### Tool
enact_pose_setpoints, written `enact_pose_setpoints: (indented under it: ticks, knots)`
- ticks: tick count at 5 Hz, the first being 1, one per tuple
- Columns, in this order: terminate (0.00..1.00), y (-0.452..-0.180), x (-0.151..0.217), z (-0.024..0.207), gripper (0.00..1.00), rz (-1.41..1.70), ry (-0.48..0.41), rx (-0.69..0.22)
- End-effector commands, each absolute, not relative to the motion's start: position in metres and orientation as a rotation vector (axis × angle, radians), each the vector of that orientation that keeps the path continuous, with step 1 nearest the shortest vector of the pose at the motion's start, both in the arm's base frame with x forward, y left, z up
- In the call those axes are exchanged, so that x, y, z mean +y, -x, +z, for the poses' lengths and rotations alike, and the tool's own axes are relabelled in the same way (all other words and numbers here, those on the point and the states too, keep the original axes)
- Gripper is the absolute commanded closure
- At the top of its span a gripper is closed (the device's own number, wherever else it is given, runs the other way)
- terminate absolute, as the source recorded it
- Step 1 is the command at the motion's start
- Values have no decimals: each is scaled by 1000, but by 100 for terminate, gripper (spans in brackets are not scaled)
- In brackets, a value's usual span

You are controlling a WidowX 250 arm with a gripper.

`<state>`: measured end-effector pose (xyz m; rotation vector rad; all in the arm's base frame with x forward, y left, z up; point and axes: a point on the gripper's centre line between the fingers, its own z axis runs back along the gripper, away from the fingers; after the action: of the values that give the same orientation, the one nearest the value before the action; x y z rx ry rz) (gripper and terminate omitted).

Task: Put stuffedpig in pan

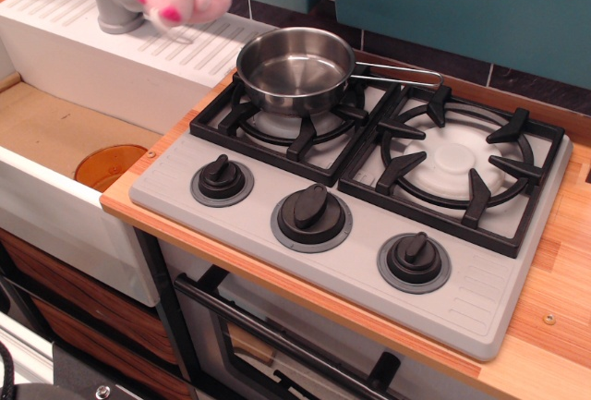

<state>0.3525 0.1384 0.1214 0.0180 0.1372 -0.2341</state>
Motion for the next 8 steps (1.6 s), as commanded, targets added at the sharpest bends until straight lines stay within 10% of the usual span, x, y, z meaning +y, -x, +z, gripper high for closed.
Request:
enact_pose_setpoints:
  ticks: [1,5,6,8]
  knots:
    - [0,-375,129,134,100,-175,86,25]
    - [0,-370,109,129,100,32,80,-122]
    - [0,-371,112,130,0,32,78,-145]
    - [0,-370,122,130,0,7,81,-143]
